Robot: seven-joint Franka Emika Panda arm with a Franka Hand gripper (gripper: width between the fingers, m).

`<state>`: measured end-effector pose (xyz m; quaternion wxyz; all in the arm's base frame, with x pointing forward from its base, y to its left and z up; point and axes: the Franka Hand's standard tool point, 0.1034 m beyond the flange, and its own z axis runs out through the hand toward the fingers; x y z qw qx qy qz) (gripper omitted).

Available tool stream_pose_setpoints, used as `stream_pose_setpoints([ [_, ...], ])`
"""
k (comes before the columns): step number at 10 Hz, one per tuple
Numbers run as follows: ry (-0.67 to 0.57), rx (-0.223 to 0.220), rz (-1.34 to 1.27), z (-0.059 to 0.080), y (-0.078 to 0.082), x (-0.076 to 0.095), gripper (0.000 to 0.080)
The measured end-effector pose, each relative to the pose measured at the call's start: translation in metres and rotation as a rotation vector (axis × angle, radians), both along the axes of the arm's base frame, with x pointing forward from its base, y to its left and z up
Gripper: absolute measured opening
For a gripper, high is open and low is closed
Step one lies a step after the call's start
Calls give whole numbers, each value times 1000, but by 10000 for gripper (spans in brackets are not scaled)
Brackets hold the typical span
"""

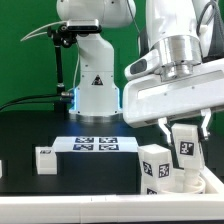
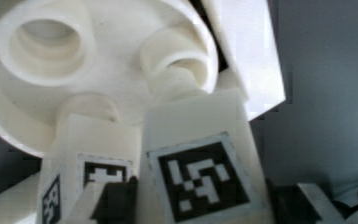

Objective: Assemble stool

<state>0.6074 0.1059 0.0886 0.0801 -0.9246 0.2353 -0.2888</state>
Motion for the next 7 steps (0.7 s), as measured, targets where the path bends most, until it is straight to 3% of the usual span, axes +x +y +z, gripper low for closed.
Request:
stream_pose_setpoints([
  [7, 15, -12, 9, -17, 3, -1, 327],
])
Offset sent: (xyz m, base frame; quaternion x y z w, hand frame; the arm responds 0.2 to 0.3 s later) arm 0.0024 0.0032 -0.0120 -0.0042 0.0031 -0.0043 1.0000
